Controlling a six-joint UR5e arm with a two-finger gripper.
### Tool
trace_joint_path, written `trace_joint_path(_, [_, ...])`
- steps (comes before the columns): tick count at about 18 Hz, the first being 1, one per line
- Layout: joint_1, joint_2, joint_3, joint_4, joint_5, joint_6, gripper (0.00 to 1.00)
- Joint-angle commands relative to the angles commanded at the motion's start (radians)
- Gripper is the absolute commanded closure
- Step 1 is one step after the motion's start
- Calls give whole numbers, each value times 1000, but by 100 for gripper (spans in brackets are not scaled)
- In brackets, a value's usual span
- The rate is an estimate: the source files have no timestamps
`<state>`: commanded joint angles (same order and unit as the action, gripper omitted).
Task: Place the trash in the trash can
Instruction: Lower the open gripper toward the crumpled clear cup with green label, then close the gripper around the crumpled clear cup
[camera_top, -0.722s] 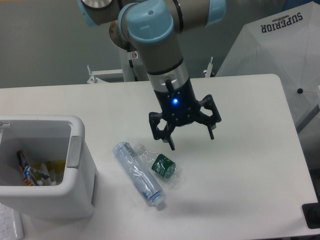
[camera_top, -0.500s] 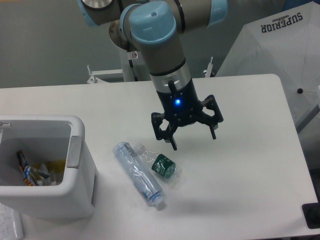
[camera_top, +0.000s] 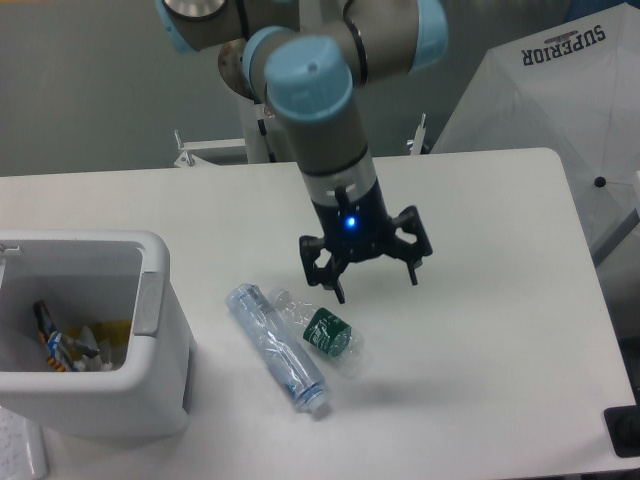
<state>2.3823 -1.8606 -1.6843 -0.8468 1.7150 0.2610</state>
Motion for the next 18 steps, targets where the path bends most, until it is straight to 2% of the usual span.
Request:
trace_joint_path(2, [-2, -43, -3, 6, -6, -58, 0])
trace_joint_path(5, [0, -81, -15, 66, -9, -225, 0])
trace_joint_path(7, [0, -97, -51, 98, -8, -243, 0])
trace_joint_path(9, [0, -130, -51, 136, 6, -255, 0])
trace_joint_path(13, [0, -183, -34, 144, 29, -356, 0])
trace_joint_path(18, [-6, -196, -44, 144, 21, -408, 0])
